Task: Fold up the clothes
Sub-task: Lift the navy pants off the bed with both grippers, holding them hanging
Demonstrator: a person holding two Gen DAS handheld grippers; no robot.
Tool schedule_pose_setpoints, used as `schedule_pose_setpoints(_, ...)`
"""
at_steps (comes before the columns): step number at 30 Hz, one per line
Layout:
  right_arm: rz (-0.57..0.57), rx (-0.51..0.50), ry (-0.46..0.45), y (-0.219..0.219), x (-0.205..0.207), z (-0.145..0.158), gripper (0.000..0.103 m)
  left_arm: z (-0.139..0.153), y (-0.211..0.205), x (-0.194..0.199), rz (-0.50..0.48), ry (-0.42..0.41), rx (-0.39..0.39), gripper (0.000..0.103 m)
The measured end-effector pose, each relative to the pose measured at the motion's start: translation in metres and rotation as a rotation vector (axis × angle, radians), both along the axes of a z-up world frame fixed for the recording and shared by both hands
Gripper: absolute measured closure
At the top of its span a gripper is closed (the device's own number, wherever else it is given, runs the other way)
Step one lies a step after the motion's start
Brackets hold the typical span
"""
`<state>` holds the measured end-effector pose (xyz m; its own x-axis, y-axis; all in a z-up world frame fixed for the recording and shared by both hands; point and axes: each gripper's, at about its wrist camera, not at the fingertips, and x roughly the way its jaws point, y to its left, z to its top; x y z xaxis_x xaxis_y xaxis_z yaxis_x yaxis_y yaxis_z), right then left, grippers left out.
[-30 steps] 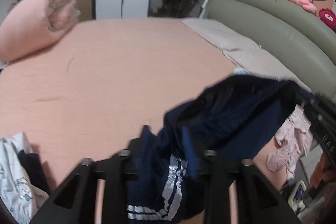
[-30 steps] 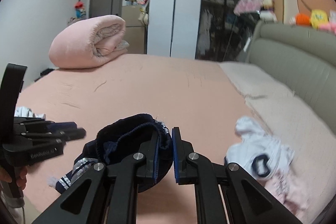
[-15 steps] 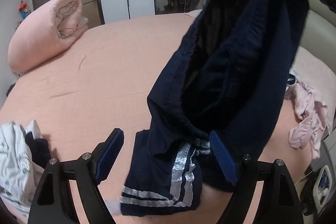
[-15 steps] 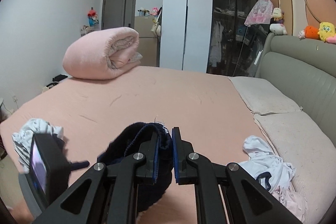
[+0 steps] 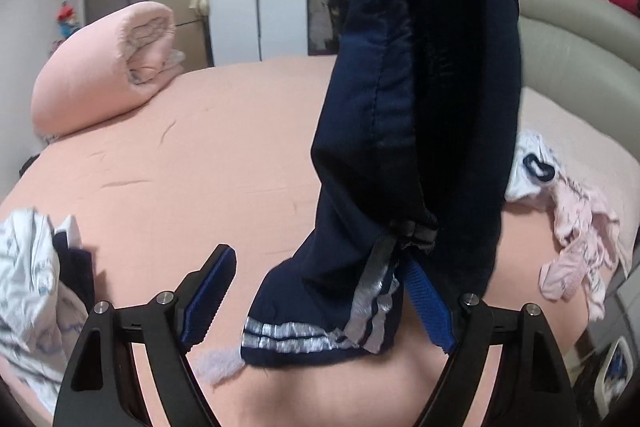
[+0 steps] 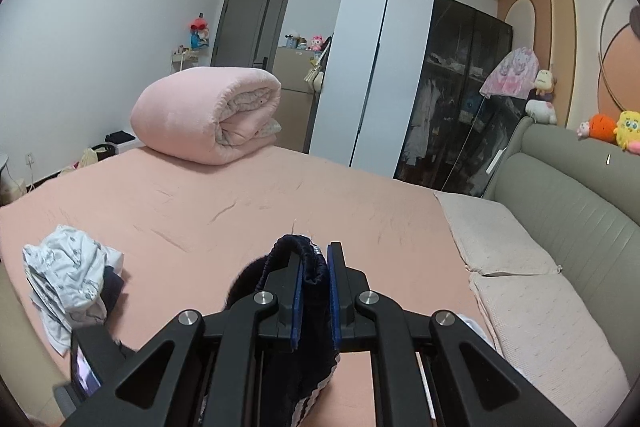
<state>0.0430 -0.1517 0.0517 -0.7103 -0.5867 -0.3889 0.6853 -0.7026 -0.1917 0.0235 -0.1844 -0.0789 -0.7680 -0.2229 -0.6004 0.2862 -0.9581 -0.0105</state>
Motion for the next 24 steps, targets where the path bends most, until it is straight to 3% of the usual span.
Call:
schedule_pose_setpoints(3, 0.023, -0.025, -0.035, 0.001, 0.001, 0.005, 0.095, 0.001, 0.005, 0.001, 0.007, 0.016, 0.001, 0.019)
schedule_pose_setpoints(12, 0.022, -0.071, -0.077, 0.013, 0.003, 0.022, 0.095, 0.006, 0.061, 0.008, 0.04, 0.115, -0.339, 0.019)
schedule_pose_setpoints(17, 0.053, -0.109, -0.149, 0.021, 0.006, 0.032, 0.095, 0.008, 0.087, 0.006, 0.009, 0.159, -0.415, 0.019)
schedule_pose_setpoints(24, 0.083, -0.088, -0.168, 0.019, 0.022, 0.032, 0.095, 0.006, 0.11, 0.0, 0.086, 0.188, -0.498, 0.019)
